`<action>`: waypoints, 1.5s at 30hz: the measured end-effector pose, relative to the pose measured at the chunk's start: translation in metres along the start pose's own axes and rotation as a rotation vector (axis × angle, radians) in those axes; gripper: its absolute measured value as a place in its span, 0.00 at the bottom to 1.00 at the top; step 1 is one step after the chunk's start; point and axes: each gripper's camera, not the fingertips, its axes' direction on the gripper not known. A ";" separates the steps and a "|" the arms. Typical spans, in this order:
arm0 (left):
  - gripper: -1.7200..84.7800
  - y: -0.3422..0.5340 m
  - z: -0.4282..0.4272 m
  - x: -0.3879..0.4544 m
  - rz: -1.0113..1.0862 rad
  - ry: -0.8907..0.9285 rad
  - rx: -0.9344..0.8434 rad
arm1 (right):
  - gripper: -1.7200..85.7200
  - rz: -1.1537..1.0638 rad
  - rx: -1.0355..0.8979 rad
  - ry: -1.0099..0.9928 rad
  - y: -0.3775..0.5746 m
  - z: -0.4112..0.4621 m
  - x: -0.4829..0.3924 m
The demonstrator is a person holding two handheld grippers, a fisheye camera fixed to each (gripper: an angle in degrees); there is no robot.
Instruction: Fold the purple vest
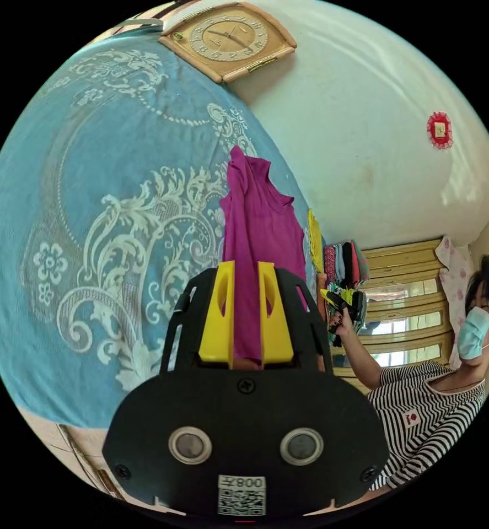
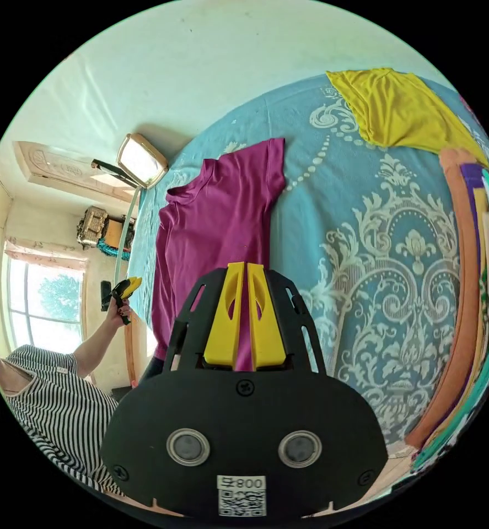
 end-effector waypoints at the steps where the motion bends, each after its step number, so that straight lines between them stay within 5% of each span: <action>1: 0.11 0.018 -0.003 -0.006 -0.014 0.004 -0.003 | 0.05 0.002 -0.001 -0.002 0.012 -0.001 -0.002; 12: 0.13 0.274 0.026 -0.064 -0.213 0.099 -0.111 | 0.08 0.160 -0.122 0.041 0.173 0.031 -0.001; 29: 0.13 0.376 0.081 -0.056 -0.167 -0.092 -0.228 | 0.07 0.262 -0.096 -0.115 0.252 0.049 0.002; 37: 0.06 0.412 0.073 -0.077 -0.215 0.038 -0.231 | 0.06 0.283 -0.104 -0.121 0.270 0.052 0.001; 45: 0.04 0.449 -0.044 -0.071 -0.202 0.175 -0.002 | 0.07 0.315 -0.073 -0.145 0.295 0.054 0.005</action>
